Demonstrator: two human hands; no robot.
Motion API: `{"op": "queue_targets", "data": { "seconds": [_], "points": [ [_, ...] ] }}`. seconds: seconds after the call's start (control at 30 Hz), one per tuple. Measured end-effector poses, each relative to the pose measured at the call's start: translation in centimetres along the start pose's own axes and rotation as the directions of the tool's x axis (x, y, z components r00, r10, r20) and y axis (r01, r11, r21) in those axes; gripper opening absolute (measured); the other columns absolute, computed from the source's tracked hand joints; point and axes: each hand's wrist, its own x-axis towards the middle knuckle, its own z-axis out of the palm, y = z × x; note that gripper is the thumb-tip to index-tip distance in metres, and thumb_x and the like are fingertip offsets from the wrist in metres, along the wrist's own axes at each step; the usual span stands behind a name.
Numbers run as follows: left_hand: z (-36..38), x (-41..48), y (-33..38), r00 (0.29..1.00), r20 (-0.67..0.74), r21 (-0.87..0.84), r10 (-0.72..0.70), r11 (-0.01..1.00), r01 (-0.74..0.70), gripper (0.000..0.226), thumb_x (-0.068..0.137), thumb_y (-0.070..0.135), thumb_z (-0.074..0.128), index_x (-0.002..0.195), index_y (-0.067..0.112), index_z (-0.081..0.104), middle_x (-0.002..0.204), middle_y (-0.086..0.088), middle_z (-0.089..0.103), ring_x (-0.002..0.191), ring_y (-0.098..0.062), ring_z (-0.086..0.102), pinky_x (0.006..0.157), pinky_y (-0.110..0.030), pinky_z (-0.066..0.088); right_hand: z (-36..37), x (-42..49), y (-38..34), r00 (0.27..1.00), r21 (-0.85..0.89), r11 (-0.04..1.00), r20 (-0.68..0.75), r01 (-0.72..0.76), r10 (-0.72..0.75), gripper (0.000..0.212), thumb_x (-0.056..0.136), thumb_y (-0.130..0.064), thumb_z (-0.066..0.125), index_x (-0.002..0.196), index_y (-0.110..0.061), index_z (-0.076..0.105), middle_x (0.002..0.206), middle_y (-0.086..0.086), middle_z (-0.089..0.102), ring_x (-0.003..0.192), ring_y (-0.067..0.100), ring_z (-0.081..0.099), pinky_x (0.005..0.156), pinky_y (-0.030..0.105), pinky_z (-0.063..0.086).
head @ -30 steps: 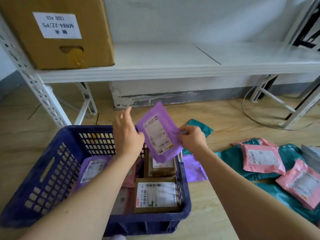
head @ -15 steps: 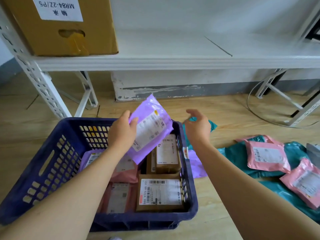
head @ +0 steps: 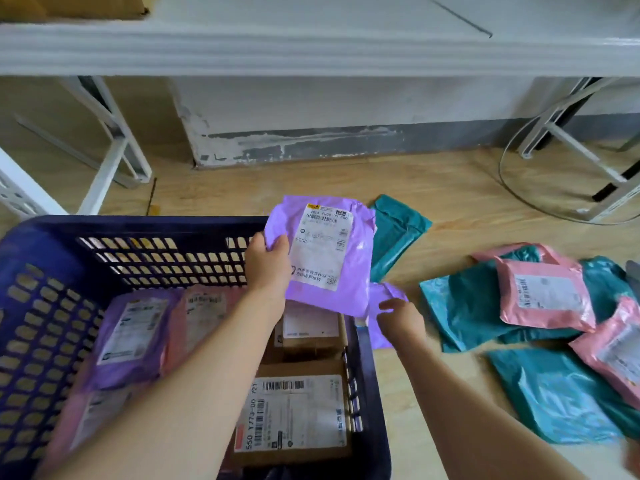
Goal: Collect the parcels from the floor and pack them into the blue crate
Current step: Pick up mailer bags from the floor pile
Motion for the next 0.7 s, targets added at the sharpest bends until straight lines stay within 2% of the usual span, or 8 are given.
{"op": "queue_targets", "data": {
  "seconds": [0.07, 0.17, 0.27, 0.3, 0.37, 0.47, 0.6, 0.7],
  "points": [
    [2.2, -0.6, -0.4, 0.997, 0.071, 0.01, -0.005, 1.0, 0.004, 0.014, 0.09, 0.01, 0.049, 0.077, 0.014, 0.049, 0.074, -0.001, 0.051, 0.072, -0.019, 0.045, 0.065, -0.029, 0.035, 1.5, 1.3, 1.0, 0.996, 0.08, 0.994, 0.051, -0.074, 0.07, 0.039, 0.087, -0.01, 0.049, 0.125, -0.009, 0.058, 0.122, 0.009, 0.061, 0.109, 0.027, 0.059, 0.083, 0.028, 0.043],
    [4.3, -0.8, -1.0, 0.992, 0.128, 0.047, -0.006, 0.999, 0.0, 0.011, 0.084, 0.02, 0.051, 0.073, 0.019, 0.051, 0.074, 0.0, 0.056, 0.068, -0.02, 0.049, 0.064, -0.032, 0.039, 3.5, 4.2, 3.6, 0.98, 0.299, 0.933, 0.047, -0.2, 0.195, 0.054, 0.074, -0.019, 0.054, 0.127, -0.011, 0.054, 0.117, 0.013, 0.059, 0.088, 0.024, 0.055, 0.085, 0.037, 0.051],
    [5.0, -0.3, -1.4, 0.991, 0.128, 0.044, -0.024, 0.999, 0.019, 0.014, 0.084, 0.018, 0.053, 0.07, 0.02, 0.051, 0.075, -0.001, 0.058, 0.069, -0.021, 0.05, 0.066, -0.034, 0.04, 2.8, 5.2, 5.5, 0.962, 0.444, 0.865, -0.023, -0.233, 0.271, 0.064, 0.072, -0.01, 0.055, 0.134, -0.018, 0.044, 0.111, 0.01, 0.058, 0.086, 0.028, 0.06, 0.084, 0.043, 0.054],
    [5.2, -0.2, -1.4, 0.991, 0.132, 0.035, -0.038, 0.999, 0.033, 0.016, 0.086, 0.015, 0.053, 0.07, 0.02, 0.051, 0.075, -0.001, 0.057, 0.069, -0.02, 0.049, 0.066, -0.034, 0.039, 2.4, 5.1, 5.9, 0.961, 0.5, 0.833, -0.006, -0.237, 0.277, 0.062, 0.074, -0.006, 0.054, 0.134, -0.019, 0.042, 0.102, 0.007, 0.057, 0.083, 0.028, 0.06, 0.08, 0.042, 0.055],
    [5.2, -0.2, -1.4, 0.988, 0.145, 0.025, -0.056, 0.998, 0.053, 0.017, 0.087, 0.012, 0.052, 0.072, 0.019, 0.051, 0.077, -0.002, 0.057, 0.07, -0.019, 0.048, 0.066, -0.033, 0.037, 1.5, 5.1, 6.6, 0.952, 0.672, 0.681, 0.132, -0.291, 0.276, 0.051, 0.081, 0.006, 0.049, 0.126, -0.017, 0.045, 0.085, 0.008, 0.052, 0.068, 0.025, 0.053, 0.064, 0.031, 0.051],
    [5.2, -0.3, -1.1, 0.983, 0.165, -0.012, -0.079, 0.997, 0.082, 0.018, 0.09, 0.009, 0.05, 0.075, 0.018, 0.051, 0.079, -0.002, 0.056, 0.069, -0.017, 0.048, 0.063, -0.03, 0.037, 1.2, 5.7, 7.9, 0.916, 0.719, 0.579, 0.218, -0.384, 0.337, 0.029, 0.085, 0.009, 0.052, 0.111, -0.001, 0.057, 0.072, 0.01, 0.051, 0.061, 0.021, 0.048, 0.058, 0.025, 0.046],
    [4.8, -0.7, -0.9, 0.979, 0.172, -0.05, -0.112, 0.991, 0.122, 0.021, 0.092, 0.007, 0.05, 0.075, 0.019, 0.052, 0.075, 0.001, 0.056, 0.065, -0.015, 0.05, 0.059, -0.027, 0.038, 1.0, 5.1, 8.1, 0.923, 0.671, 0.646, 0.173, -0.365, 0.343, 0.009, 0.08, 0.009, 0.054, 0.082, 0.011, 0.063, 0.07, 0.005, 0.045, 0.059, 0.015, 0.038, 0.054, 0.021, 0.037],
    [4.1, -0.8, -0.7, 0.976, 0.174, -0.051, -0.133, 0.988, 0.144, 0.02, 0.093, 0.008, 0.05, 0.077, 0.019, 0.054, 0.079, -0.001, 0.058, 0.072, -0.019, 0.053, 0.064, -0.029, 0.041, -0.1, 4.1, 7.0, 0.958, 0.589, 0.766, 0.05, -0.257, 0.282, 0.024, 0.076, 0.009, 0.06, 0.095, 0.0, 0.072, 0.068, 0.006, 0.052, 0.061, 0.016, 0.042, 0.054, 0.023, 0.035]
  ]
}}
